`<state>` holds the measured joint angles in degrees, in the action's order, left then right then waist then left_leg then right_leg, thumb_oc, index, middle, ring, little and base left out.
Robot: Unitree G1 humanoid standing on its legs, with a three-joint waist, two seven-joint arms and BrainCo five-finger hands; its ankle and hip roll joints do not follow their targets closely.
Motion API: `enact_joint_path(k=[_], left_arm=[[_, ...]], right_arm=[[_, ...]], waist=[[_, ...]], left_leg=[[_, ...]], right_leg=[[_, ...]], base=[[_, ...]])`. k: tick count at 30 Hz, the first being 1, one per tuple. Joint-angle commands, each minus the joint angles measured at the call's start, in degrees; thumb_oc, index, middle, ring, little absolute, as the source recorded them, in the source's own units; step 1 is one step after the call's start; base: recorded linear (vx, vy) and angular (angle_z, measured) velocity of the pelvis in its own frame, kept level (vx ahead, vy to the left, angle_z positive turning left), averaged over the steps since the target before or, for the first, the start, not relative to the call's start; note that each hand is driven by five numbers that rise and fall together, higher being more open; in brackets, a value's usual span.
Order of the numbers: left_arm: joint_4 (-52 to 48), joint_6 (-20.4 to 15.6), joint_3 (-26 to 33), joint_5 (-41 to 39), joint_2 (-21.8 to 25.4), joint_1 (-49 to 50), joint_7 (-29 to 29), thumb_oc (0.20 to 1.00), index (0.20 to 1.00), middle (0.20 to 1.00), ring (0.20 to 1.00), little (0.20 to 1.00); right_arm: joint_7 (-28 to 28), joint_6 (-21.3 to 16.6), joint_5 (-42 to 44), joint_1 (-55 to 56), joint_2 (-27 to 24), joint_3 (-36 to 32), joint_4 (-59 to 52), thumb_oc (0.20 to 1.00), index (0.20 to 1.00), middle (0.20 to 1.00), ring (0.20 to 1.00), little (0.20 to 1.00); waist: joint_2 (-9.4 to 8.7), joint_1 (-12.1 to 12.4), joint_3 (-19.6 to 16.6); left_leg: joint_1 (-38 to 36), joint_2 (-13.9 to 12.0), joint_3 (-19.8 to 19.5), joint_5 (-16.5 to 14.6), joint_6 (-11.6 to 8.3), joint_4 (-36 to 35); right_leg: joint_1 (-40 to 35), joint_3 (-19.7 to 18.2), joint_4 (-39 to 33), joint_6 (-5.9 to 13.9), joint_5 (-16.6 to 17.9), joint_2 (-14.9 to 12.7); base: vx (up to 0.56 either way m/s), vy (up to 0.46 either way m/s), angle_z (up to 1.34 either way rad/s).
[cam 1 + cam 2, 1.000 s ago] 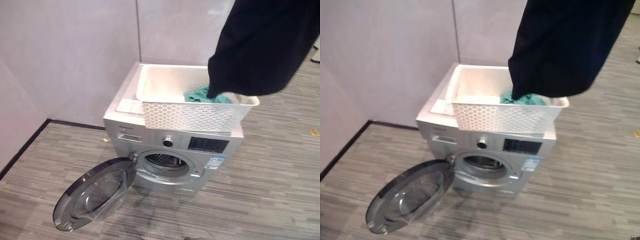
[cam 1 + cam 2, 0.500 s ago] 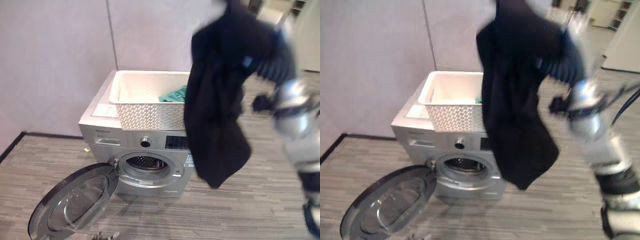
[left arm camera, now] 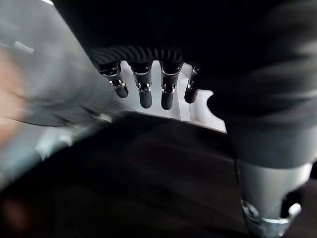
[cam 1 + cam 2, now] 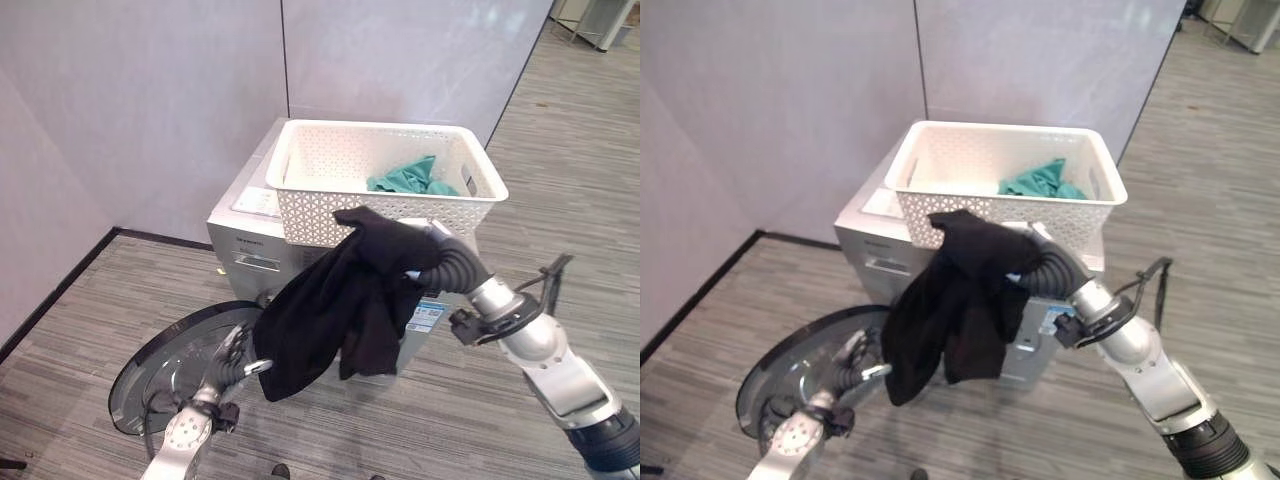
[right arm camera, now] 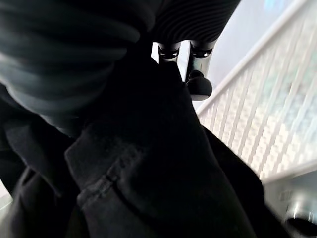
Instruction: Grab the laundry basket,head to the washer,open it,put in the laundry and shut it.
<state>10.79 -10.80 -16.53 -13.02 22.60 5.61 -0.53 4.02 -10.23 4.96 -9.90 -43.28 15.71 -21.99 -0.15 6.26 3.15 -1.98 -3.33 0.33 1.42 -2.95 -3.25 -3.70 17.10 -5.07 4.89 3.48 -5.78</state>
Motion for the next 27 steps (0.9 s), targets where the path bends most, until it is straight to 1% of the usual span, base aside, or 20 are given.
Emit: enact_joint_path(k=[1, 4, 7, 12, 16, 17, 21, 23, 24, 27], left_arm=[[0.31, -1.44, -2.75, -2.15, 3.32, -3.89, -2.52, 1.000, 1.000, 1.000, 1.000, 1.000], [0.79, -0.98, -6.36, -1.14, 2.80, -6.11, -2.99, 1.000, 1.000, 1.000, 1.000, 1.000], [1.25, -0.50, -9.44, -1.97, 1.27, -8.26, -3.34, 1.000, 1.000, 1.000, 1.000, 1.000], [3.85, 0.92, -15.67, -3.19, -2.77, -14.37, -2.54, 1.000, 1.000, 1.000, 1.000, 1.000], [3.77, 1.42, -17.78, -4.63, -4.00, -16.46, -2.45, 1.000, 1.000, 1.000, 1.000, 1.000], [3.48, 1.82, -19.12, -5.62, -4.44, -18.13, -2.64, 1.000, 1.000, 1.000, 1.000, 1.000], [2.61, 2.89, -22.32, -5.52, -5.17, -21.19, -3.58, 1.000, 1.000, 1.000, 1.000, 1.000], [2.61, 2.90, -22.35, -5.52, -5.19, -21.23, -3.57, 1.000, 1.000, 1.000, 1.000, 1.000], [2.98, 3.78, -23.66, -5.57, -5.84, -21.98, -4.20, 1.000, 1.000, 1.000, 1.000, 1.000], [3.49, 4.46, -24.35, -5.49, -6.63, -22.57, -4.24, 1.000, 1.000, 1.000, 1.000, 1.000]], right_arm=[[-1.19, -1.97, 4.73, -6.32, 1.96, 0.63, -2.80, 0.200, 0.200, 0.200, 0.200, 0.200], [-1.60, -1.60, 5.40, -8.02, 3.52, 2.30, -2.56, 0.200, 0.200, 0.200, 0.200, 0.200], [-2.37, -1.17, 4.96, -8.82, 4.71, 3.11, -2.28, 0.200, 0.200, 0.200, 0.200, 0.200], [-4.89, -0.35, 4.11, -9.98, 7.57, 4.27, -1.39, 0.200, 0.200, 0.200, 0.200, 0.200], [-5.87, 0.19, 3.34, -9.90, 8.42, 4.18, -1.20, 0.200, 0.200, 0.200, 0.200, 0.200], [-6.48, 0.60, 2.85, -9.66, 8.69, 4.11, -0.77, 0.200, 0.200, 0.200, 0.200, 0.200], [-7.21, 1.83, 1.62, -9.06, 8.98, 3.98, 1.05, 0.200, 0.200, 0.200, 0.200, 0.200], [-7.22, 1.82, 1.61, -9.07, 8.97, 3.95, 1.07, 0.200, 0.200, 0.200, 0.200, 0.200], [-7.44, 2.59, 0.69, -9.24, 8.76, 3.87, 2.02, 0.200, 0.200, 0.200, 0.200, 0.200], [-7.97, 3.43, -0.48, -9.59, 8.70, 3.63, 3.52, 0.200, 0.200, 0.200, 0.200, 0.200]], waist=[[-2.10, -1.04, -3.09], [-1.90, -1.58, -3.21], [-1.71, -2.19, -3.30], [-1.56, -3.40, -3.16], [-1.51, -3.87, -2.93], [-1.50, -4.11, -2.73], [-1.18, -4.54, -1.92], [-1.17, -4.55, -1.90], [-0.99, -4.56, -1.52], [-0.71, -4.51, -0.95]], left_leg=[[3.81, 3.06, 1.98, 1.92, 1.31, -1.75], [3.61, 3.03, 2.32, 1.78, 1.31, -1.75], [3.51, 2.82, 2.68, 1.65, 1.29, -1.75], [3.21, 2.53, 3.23, 1.57, 1.37, -1.75], [3.17, 2.44, 3.34, 1.54, 1.33, -1.75], [3.30, 2.37, 3.33, 1.64, 1.33, -1.75], [3.79, 2.40, 3.22, 1.99, 1.20, -1.75], [3.80, 2.41, 3.18, 2.00, 1.19, -1.75], [4.09, 2.41, 3.06, 2.18, 1.12, -1.75], [4.61, 2.45, 2.91, 2.49, 1.06, -1.75]], right_leg=[[-4.09, -0.83, 4.07, 0.24, -9.38, -0.12], [-4.15, -1.15, 3.85, 0.28, -9.32, -0.08], [-4.10, -1.54, 3.57, 0.29, -9.24, -0.06], [-4.10, -2.47, 3.30, 0.13, -9.04, 0.17], [-4.13, -2.54, 3.14, 0.06, -8.99, 0.30], [-4.06, -2.60, 3.07, -0.02, -8.98, 0.40], [-3.85, -2.36, 2.86, -0.13, -8.94, 0.58], [-3.86, -2.32, 2.84, -0.13, -8.93, 0.59], [-3.74, -2.21, 2.72, -0.15, -8.91, 0.64], [-3.50, -1.91, 2.38, -0.11, -8.65, 0.68]], base=[[0.00, -0.008, 0.18], [0.00, -0.002, 0.02], [0.00, -0.004, -0.05], [0.00, -0.011, -0.06], [0.00, -0.004, -0.01], [0.00, -0.024, -0.08], [-0.01, -0.013, -0.07], [-0.01, -0.004, 0.02], [-0.02, -0.010, 0.04], [-0.03, -0.004, 0.05]])
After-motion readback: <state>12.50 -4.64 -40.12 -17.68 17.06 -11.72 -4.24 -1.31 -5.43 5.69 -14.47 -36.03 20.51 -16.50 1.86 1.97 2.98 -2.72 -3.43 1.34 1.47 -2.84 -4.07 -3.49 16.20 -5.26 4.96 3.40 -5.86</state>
